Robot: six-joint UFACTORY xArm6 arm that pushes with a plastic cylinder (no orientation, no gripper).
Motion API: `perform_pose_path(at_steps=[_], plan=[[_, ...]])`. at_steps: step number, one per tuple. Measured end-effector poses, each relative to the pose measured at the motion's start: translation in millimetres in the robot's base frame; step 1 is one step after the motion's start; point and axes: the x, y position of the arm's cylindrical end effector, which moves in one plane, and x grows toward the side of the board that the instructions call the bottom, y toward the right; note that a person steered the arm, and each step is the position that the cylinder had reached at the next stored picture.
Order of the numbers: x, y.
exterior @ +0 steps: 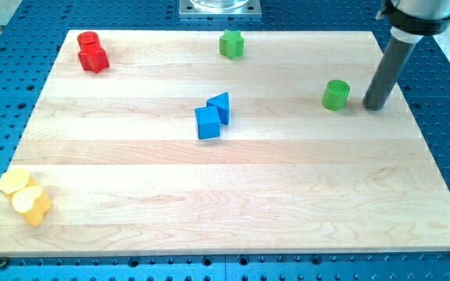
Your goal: Push the green circle into the green star
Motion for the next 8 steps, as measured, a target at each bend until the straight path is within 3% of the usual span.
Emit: perform_pose_path(at_steps=[3, 4, 6, 7, 8], plan=[[-99.4, -169.5], [-65.7, -190.9], [-90.6, -242.8], [-74.3, -292.7], [-101.3, -284.1]])
